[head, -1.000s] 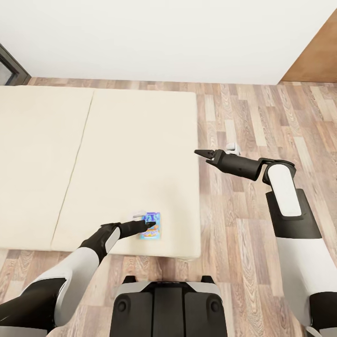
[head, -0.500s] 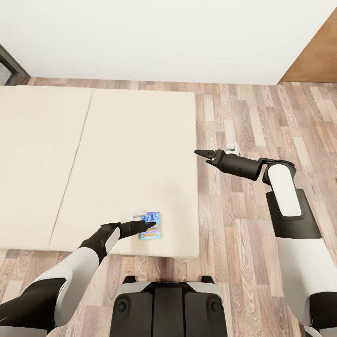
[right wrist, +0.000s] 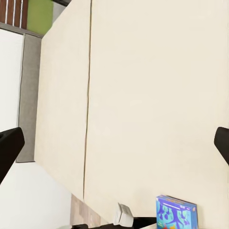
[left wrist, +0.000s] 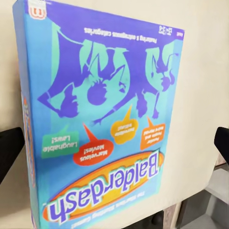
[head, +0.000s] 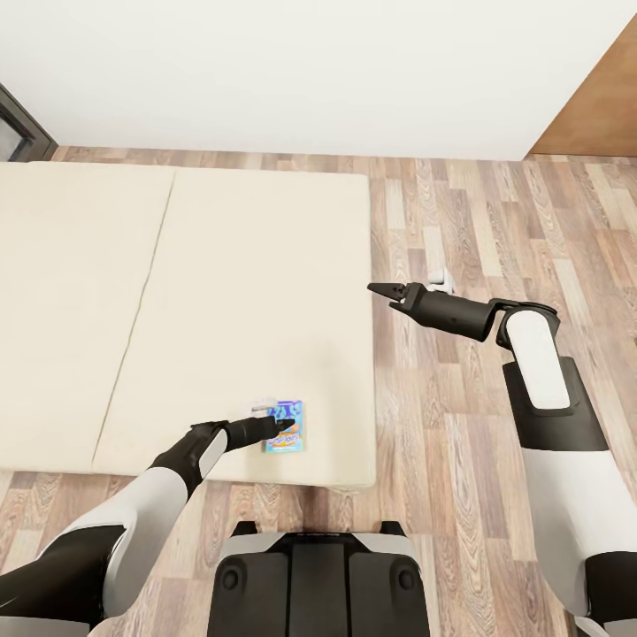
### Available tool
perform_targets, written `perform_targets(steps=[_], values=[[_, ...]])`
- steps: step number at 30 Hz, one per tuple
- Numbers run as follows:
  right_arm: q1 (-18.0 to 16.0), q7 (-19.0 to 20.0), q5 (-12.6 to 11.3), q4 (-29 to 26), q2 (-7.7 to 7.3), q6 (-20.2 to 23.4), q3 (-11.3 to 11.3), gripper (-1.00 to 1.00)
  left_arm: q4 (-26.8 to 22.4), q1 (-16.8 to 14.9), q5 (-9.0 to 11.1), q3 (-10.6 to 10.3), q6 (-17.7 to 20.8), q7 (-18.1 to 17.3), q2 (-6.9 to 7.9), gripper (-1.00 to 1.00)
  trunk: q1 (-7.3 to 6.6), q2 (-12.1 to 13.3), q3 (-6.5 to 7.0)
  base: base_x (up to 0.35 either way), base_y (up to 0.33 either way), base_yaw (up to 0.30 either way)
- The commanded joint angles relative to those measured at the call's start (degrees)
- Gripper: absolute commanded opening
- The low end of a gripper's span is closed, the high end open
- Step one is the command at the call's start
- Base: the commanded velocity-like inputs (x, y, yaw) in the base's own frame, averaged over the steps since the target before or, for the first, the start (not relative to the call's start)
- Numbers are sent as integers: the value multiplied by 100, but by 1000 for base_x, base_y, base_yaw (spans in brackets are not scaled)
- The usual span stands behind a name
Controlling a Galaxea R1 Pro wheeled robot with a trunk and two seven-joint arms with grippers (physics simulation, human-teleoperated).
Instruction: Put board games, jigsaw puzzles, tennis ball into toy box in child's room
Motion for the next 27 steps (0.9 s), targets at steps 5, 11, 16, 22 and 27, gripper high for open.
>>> perform_targets(steps=[5, 11, 16, 22, 27], values=[[-4, -1, 0, -2, -5, 13, 5, 100, -4, 1, 34, 43, 63, -14, -6, 100, 3, -9, -6, 0, -158, 0], [-4, -1, 0, -2, -9, 13, 5, 100, -4, 2, 34, 43, 63, -14, -7, 100, 3, -9, -6, 0, -37, 0], [-4, -2, 0, -2, -9, 13, 5, 100, -4, 1, 34, 43, 63, -16, -6, 100, 3, -9, -6, 0, -4, 0], [-4, 1, 3, -2, -5, 13, 5, 100, -4, 2, 34, 43, 63, -15, -6, 100, 3, -9, -6, 0, 0, 0], [-4, -2, 8, -2, -3, 13, 5, 100, -4, 0, 34, 43, 63, -14, -11, 100, 3, -9, -6, 0, 0, 0]])
